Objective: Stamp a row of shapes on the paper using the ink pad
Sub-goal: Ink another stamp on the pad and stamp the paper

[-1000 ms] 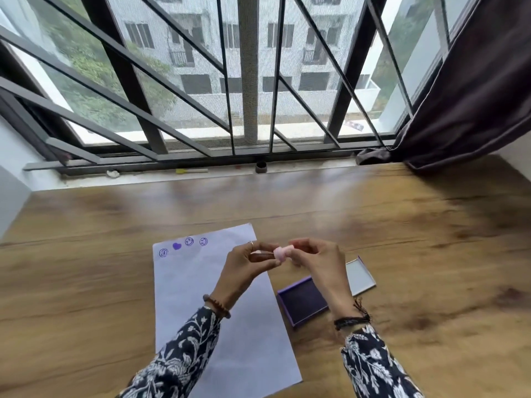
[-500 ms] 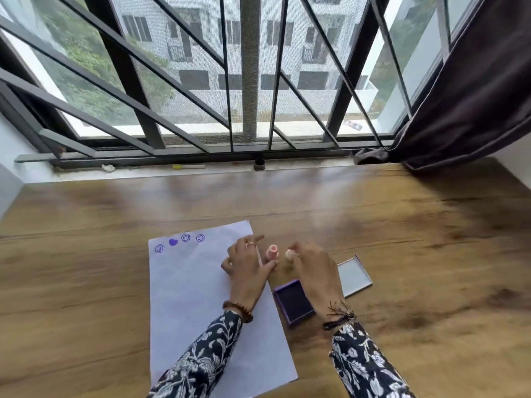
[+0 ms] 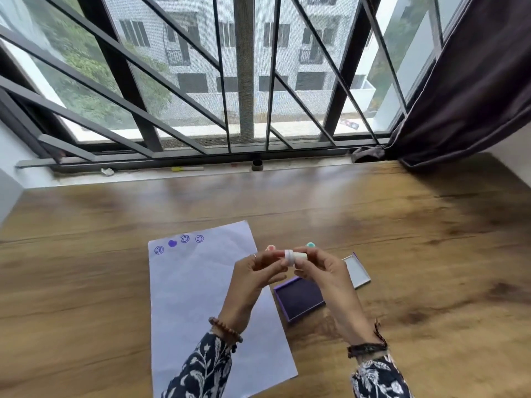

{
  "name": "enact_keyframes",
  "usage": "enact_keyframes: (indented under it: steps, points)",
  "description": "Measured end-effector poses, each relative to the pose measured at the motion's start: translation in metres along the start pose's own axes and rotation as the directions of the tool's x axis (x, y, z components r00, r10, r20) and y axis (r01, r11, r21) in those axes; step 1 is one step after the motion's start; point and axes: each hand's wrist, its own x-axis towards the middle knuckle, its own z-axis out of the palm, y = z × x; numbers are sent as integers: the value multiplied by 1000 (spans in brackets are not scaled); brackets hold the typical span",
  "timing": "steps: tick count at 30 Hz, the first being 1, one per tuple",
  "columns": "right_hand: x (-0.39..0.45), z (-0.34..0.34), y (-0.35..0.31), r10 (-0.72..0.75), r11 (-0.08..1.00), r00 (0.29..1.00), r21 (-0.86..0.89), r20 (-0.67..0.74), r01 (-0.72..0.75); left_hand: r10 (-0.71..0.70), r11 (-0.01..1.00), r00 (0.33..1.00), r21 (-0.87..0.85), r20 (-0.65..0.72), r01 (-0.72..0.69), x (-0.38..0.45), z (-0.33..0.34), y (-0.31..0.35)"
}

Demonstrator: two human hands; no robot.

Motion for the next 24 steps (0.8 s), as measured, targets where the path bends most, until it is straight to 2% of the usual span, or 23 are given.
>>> enact_keyframes:
  steps: [3,7,10,14,16,18,20,21,23,24]
  points:
    - [-1,4,1,1,1000,1000,13,2,-1,12,998,1000,54,18,-13,2,1,0]
    - [1,12,11,104,993,986,78,-134,-94,-7,988,1000,155,8,6,2,3,-11]
    - [0,12,17,165,985,971,69,-171,-156,24,964,1000,264,-5,-22,1,3,-20]
    - [0,12,21,337,914,923,297,-184,-275,145,885,988,438,59,-156,-1,3,-21]
    - [0,10,21,406,848,896,440,-178,-296,156,883,987,440,50,-161,0,0,-19]
    - [-4,5,20,424,813,893,498,-154,-300,128,896,992,427,5,-118,2,-7,-21]
    - [-10,0,20,387,864,910,405,-150,-301,81,907,996,417,-26,-63,2,-15,-24]
    - [-13,-1,21,356,906,919,302,-170,-296,56,910,998,414,-30,-39,1,-18,-26]
    - [-19,-3,21,235,966,938,-47,-254,-255,18,908,1000,419,-24,-6,-1,-22,-29]
    - [-22,-2,20,130,940,952,-270,-278,-207,3,908,1000,418,-22,7,-2,-22,-31]
